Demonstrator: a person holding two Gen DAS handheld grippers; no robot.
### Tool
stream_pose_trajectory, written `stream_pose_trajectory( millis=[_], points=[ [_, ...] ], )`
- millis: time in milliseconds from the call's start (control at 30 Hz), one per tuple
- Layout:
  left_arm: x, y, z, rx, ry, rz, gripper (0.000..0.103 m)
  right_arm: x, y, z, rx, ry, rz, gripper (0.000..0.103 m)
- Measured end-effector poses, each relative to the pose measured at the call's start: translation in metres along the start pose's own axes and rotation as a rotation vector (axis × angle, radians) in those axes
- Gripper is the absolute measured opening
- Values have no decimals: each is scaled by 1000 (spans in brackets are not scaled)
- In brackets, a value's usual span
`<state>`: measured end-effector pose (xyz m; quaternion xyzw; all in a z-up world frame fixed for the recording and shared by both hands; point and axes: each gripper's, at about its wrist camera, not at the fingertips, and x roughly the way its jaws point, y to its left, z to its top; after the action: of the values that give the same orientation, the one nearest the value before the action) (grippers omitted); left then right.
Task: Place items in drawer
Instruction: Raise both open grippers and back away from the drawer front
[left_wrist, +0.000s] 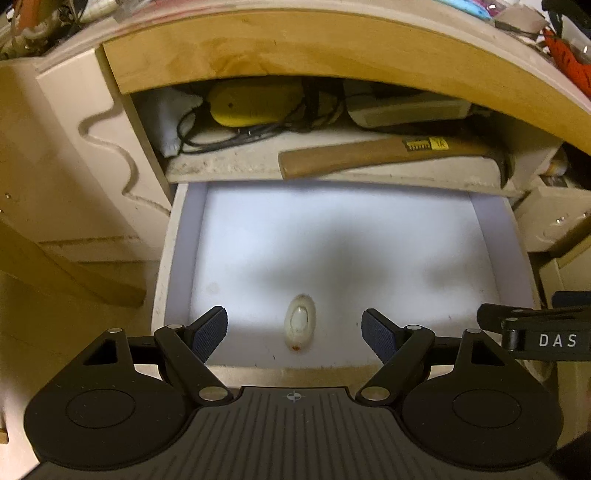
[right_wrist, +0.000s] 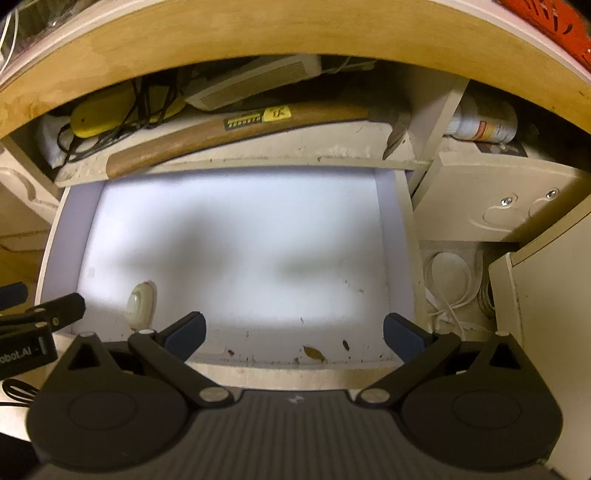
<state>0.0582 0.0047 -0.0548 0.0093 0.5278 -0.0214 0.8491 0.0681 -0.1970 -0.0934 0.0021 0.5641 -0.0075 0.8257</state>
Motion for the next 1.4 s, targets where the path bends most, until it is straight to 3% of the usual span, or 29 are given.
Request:
stream_pose_trajectory(
  millis=[800,1400],
  points=[
    [9,-5,-42,24,140,14,80,9,0,-41,-5,142,-8,103],
    [34,-5,-43,6,199,13,80,35,7,-47,-26,215,-36,103]
  ],
)
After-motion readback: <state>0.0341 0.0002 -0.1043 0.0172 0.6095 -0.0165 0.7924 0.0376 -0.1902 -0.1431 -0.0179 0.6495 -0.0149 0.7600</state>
